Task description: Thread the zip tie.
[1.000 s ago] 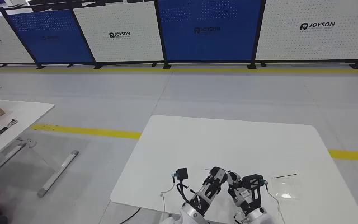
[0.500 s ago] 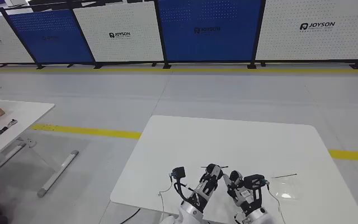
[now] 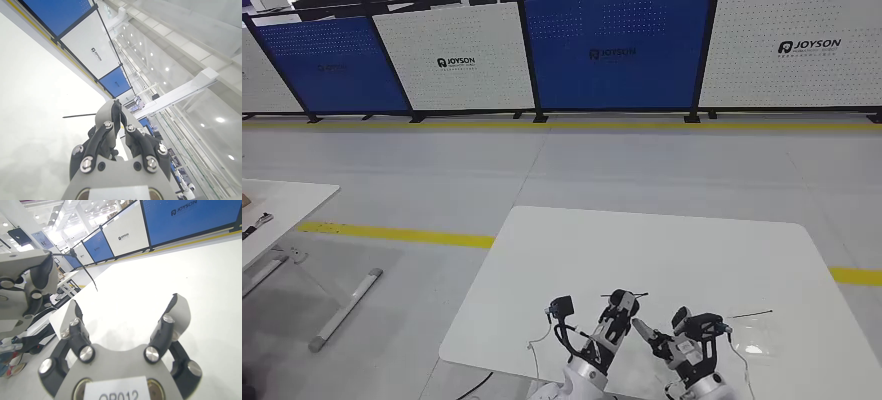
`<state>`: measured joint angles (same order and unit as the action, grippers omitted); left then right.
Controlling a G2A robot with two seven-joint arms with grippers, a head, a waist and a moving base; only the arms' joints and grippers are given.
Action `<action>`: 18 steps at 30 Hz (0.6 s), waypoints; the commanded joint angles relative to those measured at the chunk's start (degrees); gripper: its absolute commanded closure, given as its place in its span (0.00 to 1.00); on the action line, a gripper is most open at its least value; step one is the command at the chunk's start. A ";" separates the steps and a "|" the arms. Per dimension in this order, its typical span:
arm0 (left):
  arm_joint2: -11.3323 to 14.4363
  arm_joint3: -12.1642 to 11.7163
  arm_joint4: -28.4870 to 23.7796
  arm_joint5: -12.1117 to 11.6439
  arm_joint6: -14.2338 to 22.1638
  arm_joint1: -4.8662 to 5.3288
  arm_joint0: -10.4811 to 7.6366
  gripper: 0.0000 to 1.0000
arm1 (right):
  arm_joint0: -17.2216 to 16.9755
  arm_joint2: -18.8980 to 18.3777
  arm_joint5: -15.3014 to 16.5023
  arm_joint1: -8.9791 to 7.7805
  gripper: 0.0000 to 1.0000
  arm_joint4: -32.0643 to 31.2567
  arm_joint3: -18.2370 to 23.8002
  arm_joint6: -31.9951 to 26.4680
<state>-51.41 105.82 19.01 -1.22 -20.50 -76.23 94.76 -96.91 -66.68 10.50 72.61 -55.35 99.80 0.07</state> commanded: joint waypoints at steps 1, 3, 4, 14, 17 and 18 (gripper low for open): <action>0.07 0.03 -0.02 0.52 0.02 -0.05 -0.02 1.00 | -0.18 -0.12 -0.14 -0.04 0.00 0.34 0.08 -0.53; 0.07 0.03 -0.02 0.52 0.02 -0.05 -0.02 1.00 | -0.15 -0.11 -0.28 -0.04 0.00 0.35 0.16 -0.91; 0.07 0.03 -0.02 0.52 0.02 -0.05 -0.02 1.00 | -0.15 -0.11 -0.28 -0.04 0.00 0.35 0.16 -0.91; -0.10 -0.23 0.08 0.72 -0.66 -0.14 -0.35 1.00 | -0.13 -0.11 -0.33 -0.04 0.00 0.37 0.14 -0.91; -0.40 -0.56 -1.66 1.15 -2.78 -0.47 -0.75 1.00 | -0.03 -0.09 -0.24 -0.03 0.00 0.89 0.01 -0.83; -0.52 -0.69 -2.12 1.35 -3.53 -0.58 -0.85 1.00 | -0.09 -0.30 -0.10 -0.05 0.00 1.27 0.02 -0.71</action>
<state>-51.80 105.26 17.39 -0.08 -23.18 -76.71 94.01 -96.94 -66.78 10.23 72.59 -54.48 99.82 -0.75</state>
